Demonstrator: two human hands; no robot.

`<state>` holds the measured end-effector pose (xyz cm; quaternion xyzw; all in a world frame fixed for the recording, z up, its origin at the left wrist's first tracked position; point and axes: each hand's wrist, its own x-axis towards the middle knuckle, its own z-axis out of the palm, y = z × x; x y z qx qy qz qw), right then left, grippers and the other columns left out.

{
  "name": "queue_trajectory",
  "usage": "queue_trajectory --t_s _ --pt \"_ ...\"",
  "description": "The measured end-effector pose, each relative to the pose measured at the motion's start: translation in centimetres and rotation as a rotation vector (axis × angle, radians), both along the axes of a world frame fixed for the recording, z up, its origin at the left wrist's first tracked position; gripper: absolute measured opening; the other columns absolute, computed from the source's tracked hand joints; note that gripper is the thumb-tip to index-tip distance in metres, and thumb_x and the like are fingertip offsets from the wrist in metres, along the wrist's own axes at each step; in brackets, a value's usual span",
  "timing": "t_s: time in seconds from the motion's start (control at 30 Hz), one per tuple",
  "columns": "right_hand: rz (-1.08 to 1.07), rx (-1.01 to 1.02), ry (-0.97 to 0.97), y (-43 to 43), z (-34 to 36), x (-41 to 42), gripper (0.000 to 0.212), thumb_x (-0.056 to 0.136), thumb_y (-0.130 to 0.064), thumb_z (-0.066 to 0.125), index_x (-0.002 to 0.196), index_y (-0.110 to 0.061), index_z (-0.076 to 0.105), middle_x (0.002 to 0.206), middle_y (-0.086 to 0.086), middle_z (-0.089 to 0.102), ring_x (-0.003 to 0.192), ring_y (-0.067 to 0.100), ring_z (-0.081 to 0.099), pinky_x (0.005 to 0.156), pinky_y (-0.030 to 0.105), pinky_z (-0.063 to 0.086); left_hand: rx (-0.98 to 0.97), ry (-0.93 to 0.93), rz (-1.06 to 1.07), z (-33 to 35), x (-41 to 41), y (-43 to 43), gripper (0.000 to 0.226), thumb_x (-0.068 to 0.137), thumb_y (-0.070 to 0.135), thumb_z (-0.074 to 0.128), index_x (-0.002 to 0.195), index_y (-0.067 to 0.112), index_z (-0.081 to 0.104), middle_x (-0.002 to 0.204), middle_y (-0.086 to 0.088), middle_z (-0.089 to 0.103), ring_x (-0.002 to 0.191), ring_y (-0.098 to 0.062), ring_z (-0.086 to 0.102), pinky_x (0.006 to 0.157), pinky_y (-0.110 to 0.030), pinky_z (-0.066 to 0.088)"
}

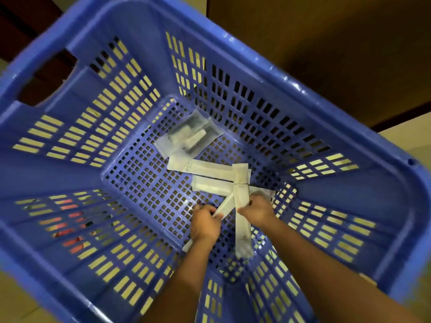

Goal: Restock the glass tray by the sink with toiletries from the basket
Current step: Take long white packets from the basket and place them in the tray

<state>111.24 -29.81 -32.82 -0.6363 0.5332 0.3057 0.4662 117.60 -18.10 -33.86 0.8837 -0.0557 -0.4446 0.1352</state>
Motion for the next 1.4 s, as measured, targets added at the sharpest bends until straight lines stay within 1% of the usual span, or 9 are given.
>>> queue_trajectory --t_s 0.17,0.23,0.3,0.4,0.57,0.77,0.97,1.27,1.4 --pt "-0.099 0.045 -0.011 -1.2 3.4 -0.7 0.04 0.086 -0.015 0.065 0.123 -0.001 0.056 0.122 0.015 0.06 0.112 0.031 0.058 0.086 0.035 0.049 -0.059 0.063 0.145 1.9 -0.3 -0.1 0.013 0.092 0.022 0.059 0.088 0.01 0.059 0.099 -0.009 0.057 0.082 -0.026 0.054 0.078 -0.035 0.045" --pt "-0.151 0.061 -0.065 -1.9 5.1 -0.8 0.04 0.084 -0.011 0.066 0.123 -0.002 0.057 0.121 0.015 0.061 0.11 0.03 0.059 0.088 0.037 0.05 -0.092 0.12 0.237 3.3 -0.3 -0.3 0.02 0.091 0.022 0.06 0.075 0.012 0.054 0.079 -0.005 0.056 0.076 -0.024 0.051 0.074 -0.035 0.044" --pt "-0.212 0.084 -0.124 -2.3 7.3 -0.8 0.039 0.083 -0.008 0.068 0.12 -0.001 0.06 0.107 0.012 0.064 0.091 0.023 0.063 0.074 0.031 0.053 -0.179 0.175 0.385 5.3 -0.4 -0.7 0.026 0.09 0.018 0.061 0.067 0.014 0.051 0.069 -0.003 0.053 0.074 -0.025 0.052 0.068 -0.033 0.044" --pt "-0.251 0.12 -0.19 -2.4 11.2 -0.5 0.031 0.082 -0.008 0.069 0.11 0.005 0.063 0.085 0.005 0.06 0.067 0.012 0.054 0.054 0.019 0.043 -0.362 0.366 0.649 9.2 -0.5 -1.7 0.012 0.092 0.012 0.057 0.081 0.009 0.06 0.077 -0.006 0.064 0.076 -0.024 0.061 0.067 -0.032 0.051" --pt "-0.28 0.159 -0.329 -2.4 19.6 -1.6 0.028 0.081 -0.01 0.07 0.104 0.004 0.062 0.1 0.014 0.068 0.088 0.023 0.065 0.081 0.037 0.054 -0.646 0.643 0.75 16.2 0.3 -2.9 0.009 0.092 0.01 0.055 0.096 0.006 0.063 0.078 -0.004 0.073 0.067 -0.014 0.07 0.061 -0.027 0.057" --pt "-0.36 0.069 -0.552 -3.2 31.0 -5.0 0.014 0.079 -0.006 0.071 0.091 -0.01 0.064 0.093 0.006 0.07 0.087 0.022 0.067 0.085 0.04 0.052 -0.809 0.59 0.518 26.4 1.4 -5.2 0.016 0.08 0.01 0.067 0.084 0.01 0.052 0.075 -0.007 0.067 0.06 -0.015 0.064 0.06 -0.031 0.054" --pt "-0.551 -0.072 -0.721 -5.7 39.9 -10.0 0.029 0.079 -0.001 0.068 0.106 0.006 0.06 0.096 0.016 0.071 0.082 0.023 0.069 0.068 0.028 0.056 -0.911 0.718 0.033 37.4 -0.2 -9.2 0.008 0.093 0.009 0.054 0.099 0.012 0.052 0.073 -0.001 0.068 0.056 -0.016 0.068 0.048 -0.025 0.054" --pt "-0.81 -0.338 -0.929 -6.9 48.6 -18.0 0.014 0.087 -0.009 0.061 0.1 -0.008 0.062 0.089 0.005 0.075 0.082 0.018 0.072 0.076 0.032 0.057 -0.909 0.917 -0.634 45.1 -4.1 -13.4 0.073 0.071 -0.011 0.06 0.134 0.022 0.043 0.12 0.0 0.061 0.092 -0.017 0.065 0.072 -0.025 0.053" --pt "-0.891 -0.455 -0.929 -6.5 49.7 -21.7 0.014 0.088 -0.01 0.059 0.1 -0.004 0.062 0.082 0.003 0.071 0.08 0.02 0.065 0.082 0.042 0.05 -0.902 0.902 -0.806 46.7 -6.3 -14.8 0.072 0.07 -0.007 0.059 0.132 0.027 0.044 0.122 0.007 0.06 0.104 -0.008 0.06 0.078 -0.022 0.05"
